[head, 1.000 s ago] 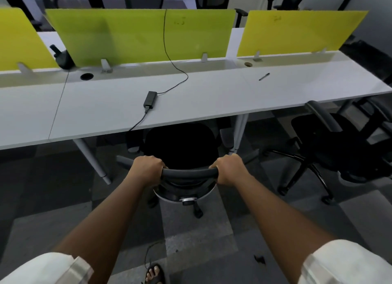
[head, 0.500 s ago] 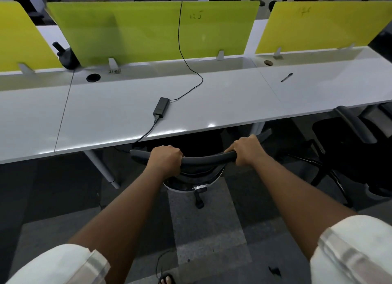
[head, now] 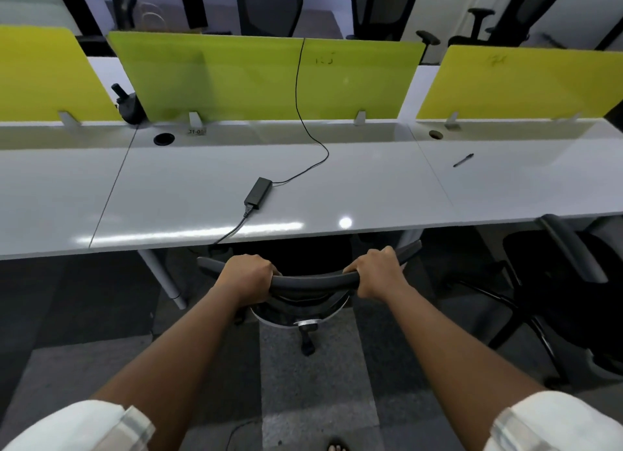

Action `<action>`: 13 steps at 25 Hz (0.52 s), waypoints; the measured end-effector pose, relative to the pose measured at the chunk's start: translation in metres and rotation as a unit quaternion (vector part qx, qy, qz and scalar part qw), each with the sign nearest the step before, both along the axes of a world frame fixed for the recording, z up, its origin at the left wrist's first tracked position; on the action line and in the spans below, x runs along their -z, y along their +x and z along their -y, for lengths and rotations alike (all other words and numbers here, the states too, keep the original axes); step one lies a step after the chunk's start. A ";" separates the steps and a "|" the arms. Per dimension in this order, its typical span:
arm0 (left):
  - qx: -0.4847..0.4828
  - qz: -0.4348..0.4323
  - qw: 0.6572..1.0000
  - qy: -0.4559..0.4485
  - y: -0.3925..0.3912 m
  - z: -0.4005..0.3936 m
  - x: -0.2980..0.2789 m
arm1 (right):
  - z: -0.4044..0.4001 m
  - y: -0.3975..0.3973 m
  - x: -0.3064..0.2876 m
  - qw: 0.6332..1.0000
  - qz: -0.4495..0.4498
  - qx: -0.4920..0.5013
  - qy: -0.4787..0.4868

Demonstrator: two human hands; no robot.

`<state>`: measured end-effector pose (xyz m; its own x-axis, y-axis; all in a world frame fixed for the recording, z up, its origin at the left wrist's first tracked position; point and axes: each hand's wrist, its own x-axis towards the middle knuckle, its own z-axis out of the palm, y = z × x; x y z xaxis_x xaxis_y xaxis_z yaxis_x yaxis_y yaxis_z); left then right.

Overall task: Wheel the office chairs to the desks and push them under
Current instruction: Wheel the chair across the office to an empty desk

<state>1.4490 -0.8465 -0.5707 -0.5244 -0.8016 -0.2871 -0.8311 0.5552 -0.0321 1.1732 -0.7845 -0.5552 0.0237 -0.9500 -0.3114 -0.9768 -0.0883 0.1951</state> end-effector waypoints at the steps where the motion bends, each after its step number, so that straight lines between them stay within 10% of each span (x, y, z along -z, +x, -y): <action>1: -0.006 0.004 1.000 0.001 0.000 0.000 -0.001 | 0.000 -0.001 0.001 1.000 0.003 -0.005 -0.005; 13: -0.141 -0.008 0.987 -0.076 0.009 -0.060 -0.004 | -0.015 0.015 -0.004 0.989 0.074 -0.121 0.035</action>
<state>1.4579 -0.7865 -0.5665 -0.2781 -0.9493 -0.1466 -0.9529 0.2918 -0.0823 1.1884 -0.7691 -0.5516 0.2985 -0.8872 -0.3517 -0.9426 -0.3319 0.0374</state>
